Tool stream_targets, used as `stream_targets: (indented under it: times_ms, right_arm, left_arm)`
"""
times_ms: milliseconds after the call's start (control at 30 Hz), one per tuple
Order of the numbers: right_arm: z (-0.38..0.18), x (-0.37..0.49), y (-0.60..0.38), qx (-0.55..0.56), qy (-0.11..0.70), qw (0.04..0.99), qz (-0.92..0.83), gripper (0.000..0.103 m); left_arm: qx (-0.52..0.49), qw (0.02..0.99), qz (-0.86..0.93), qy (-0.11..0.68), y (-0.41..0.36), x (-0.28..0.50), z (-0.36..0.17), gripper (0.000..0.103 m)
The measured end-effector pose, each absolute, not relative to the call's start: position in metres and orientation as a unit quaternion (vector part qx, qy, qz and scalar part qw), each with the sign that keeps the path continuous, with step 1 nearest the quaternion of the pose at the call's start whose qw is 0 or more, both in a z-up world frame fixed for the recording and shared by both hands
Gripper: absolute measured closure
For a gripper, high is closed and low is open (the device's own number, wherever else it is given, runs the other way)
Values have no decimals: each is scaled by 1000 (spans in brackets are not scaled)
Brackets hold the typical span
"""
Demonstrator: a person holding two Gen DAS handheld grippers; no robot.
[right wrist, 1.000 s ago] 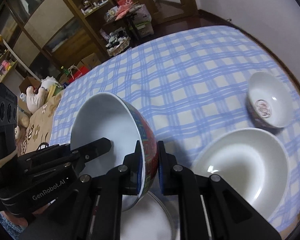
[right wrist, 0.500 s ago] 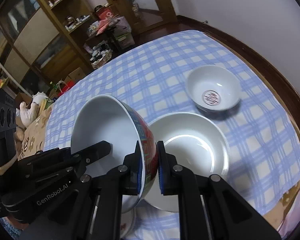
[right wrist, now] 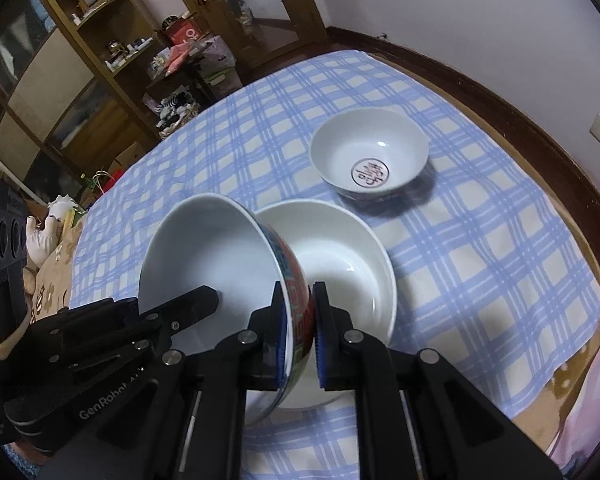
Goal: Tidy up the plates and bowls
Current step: 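Lower the red-patterned bowl into the large white bowl and open both grippers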
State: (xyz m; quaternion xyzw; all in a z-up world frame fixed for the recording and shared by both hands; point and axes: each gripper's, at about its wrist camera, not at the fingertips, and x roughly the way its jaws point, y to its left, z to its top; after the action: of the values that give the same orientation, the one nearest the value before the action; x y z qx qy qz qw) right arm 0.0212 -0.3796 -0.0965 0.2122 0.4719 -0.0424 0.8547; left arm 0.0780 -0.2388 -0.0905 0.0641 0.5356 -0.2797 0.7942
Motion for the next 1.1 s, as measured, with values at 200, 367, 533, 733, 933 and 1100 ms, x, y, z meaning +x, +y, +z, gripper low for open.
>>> stream_targets:
  times_ms: [200,367,533,733,933,1100]
  right_arm:
    - [-110,22,-385,212,481,849,-48,91]
    - [-120,23,-390,212,489,845,-51,91]
    - [-124,28,-393,199,492,845,-65,92]
    - [-127,38,-388,162,496,850,-78,92]
    - [-129,42,-391,157,491,853,-85,92]
    - [-129,43,-393,160,492,852,-86,92]
  left_arm:
    - [62,783,-274,555,-243,81,-111,85]
    - [76,787,-267,551,-251,80,-119,85]
    - [78,784,-262,558,-258,83,-126,85]
    - [102,788,-252,552,-266,84,-129,84]
    - [125,791,-241,549,-272,85,-130,83]
    - [146,785,-240,552,-276,85,-130,82]
